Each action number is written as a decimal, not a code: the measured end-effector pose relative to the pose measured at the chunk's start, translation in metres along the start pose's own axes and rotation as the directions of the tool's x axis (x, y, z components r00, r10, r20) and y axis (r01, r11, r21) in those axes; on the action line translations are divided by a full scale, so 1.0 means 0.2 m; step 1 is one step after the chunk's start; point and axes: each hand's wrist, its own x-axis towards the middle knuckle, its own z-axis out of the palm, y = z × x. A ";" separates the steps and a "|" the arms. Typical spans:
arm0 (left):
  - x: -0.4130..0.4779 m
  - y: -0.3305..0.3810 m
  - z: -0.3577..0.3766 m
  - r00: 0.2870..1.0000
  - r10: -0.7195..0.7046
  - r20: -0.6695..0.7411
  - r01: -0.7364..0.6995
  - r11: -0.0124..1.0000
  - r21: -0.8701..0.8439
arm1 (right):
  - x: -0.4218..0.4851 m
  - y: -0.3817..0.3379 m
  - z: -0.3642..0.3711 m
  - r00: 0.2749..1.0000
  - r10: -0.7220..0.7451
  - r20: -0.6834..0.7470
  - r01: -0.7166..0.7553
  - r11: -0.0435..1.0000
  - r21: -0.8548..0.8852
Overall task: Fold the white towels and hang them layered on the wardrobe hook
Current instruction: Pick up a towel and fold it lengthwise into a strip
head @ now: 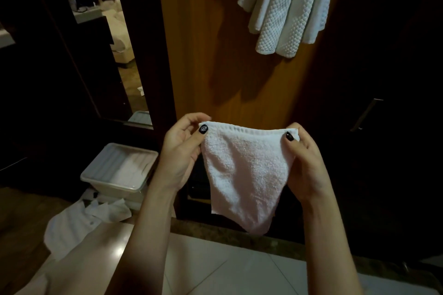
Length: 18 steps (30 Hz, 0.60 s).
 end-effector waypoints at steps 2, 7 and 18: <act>0.00 0.01 0.03 1.000 0.002 0.026 0.000 0.997 -0.081 | 0.00 -0.01 0.01 1.000 -0.005 -0.011 0.005 0.999 0.037; 0.00 0.04 0.04 0.993 -0.007 0.121 0.022 0.992 -0.124 | 0.00 -0.05 0.03 0.997 -0.029 0.071 0.027 0.999 0.031; -0.02 0.13 0.17 0.947 0.050 0.318 -0.026 0.996 -0.080 | 0.01 -0.10 0.15 0.983 -0.064 0.174 0.072 0.996 -0.042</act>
